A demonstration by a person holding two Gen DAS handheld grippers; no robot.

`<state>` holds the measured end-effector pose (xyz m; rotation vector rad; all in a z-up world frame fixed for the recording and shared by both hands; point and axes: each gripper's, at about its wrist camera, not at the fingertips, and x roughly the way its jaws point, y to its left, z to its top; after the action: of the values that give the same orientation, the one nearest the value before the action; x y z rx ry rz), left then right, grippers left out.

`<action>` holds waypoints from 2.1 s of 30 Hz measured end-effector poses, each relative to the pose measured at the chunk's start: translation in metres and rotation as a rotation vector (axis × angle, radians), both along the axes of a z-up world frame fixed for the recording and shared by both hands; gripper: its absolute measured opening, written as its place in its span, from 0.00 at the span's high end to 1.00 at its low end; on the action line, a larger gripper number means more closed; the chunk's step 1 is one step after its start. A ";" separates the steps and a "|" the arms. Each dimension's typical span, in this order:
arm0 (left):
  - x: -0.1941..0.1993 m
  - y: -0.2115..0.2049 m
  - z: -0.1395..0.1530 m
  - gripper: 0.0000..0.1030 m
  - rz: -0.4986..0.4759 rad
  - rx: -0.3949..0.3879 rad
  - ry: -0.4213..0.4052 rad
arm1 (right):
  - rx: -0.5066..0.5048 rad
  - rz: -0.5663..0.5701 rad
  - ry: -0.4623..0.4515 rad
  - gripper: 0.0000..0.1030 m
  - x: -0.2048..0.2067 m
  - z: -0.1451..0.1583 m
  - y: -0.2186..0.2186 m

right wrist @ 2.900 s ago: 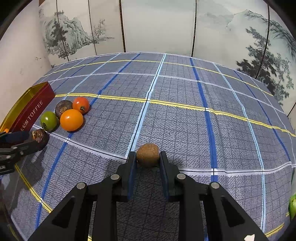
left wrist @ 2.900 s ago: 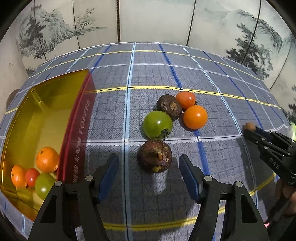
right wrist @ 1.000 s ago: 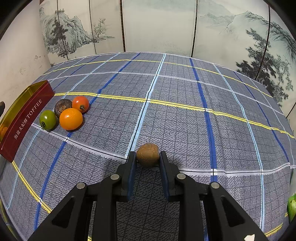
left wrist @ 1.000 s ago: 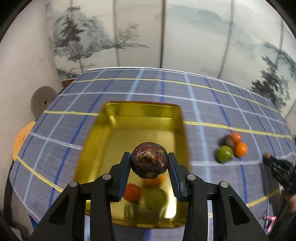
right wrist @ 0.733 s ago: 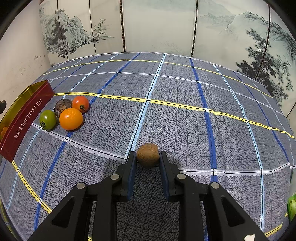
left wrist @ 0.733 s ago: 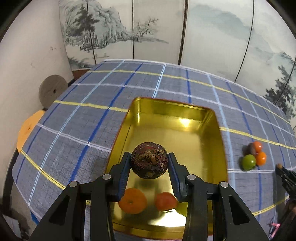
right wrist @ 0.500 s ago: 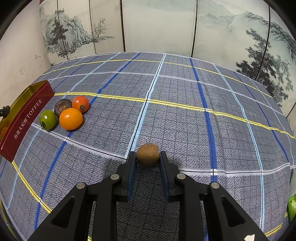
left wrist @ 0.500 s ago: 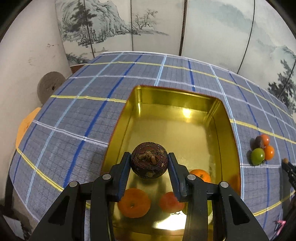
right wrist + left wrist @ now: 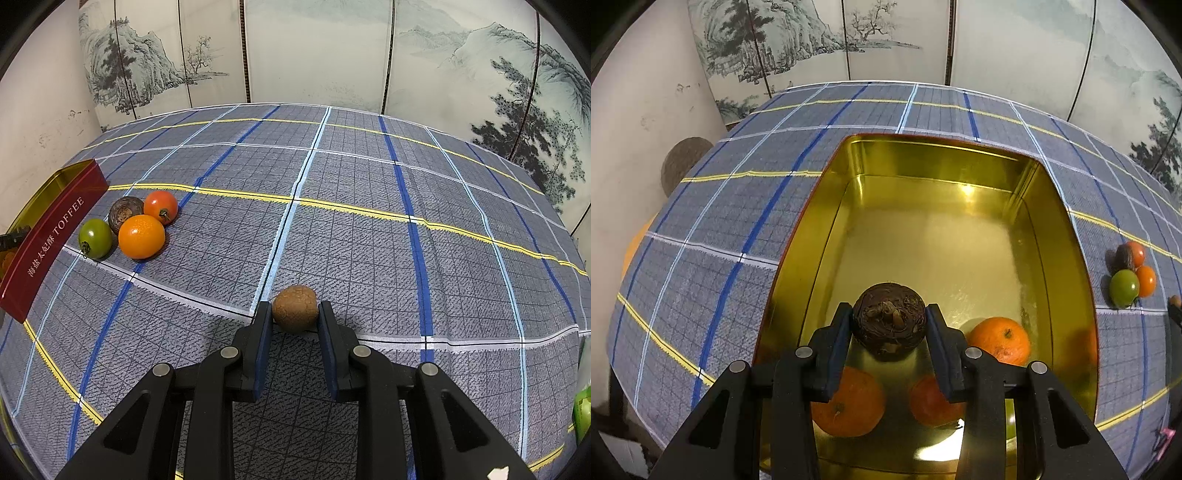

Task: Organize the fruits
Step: 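Lift the dark brown fruit with the left gripper and lower it into the tin, then open the left gripper to release the dark brown fruit in the tin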

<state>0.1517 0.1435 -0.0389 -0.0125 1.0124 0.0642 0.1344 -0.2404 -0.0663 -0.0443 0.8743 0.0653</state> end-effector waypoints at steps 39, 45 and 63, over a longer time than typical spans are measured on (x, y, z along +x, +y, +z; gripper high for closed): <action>-0.040 -0.007 0.032 0.53 0.009 0.014 -0.100 | -0.004 -0.001 0.000 0.77 0.000 0.000 0.002; -0.069 -0.003 0.041 0.50 0.026 -0.032 -0.157 | -0.007 -0.001 -0.001 0.77 0.000 0.000 0.002; -0.108 0.018 0.040 0.49 0.069 -0.031 -0.150 | -0.005 -0.009 -0.001 0.77 -0.001 -0.002 0.001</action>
<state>0.0439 0.1618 0.0008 -0.0799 0.8624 0.1086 0.1335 -0.2395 -0.0681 -0.0453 0.8739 0.0545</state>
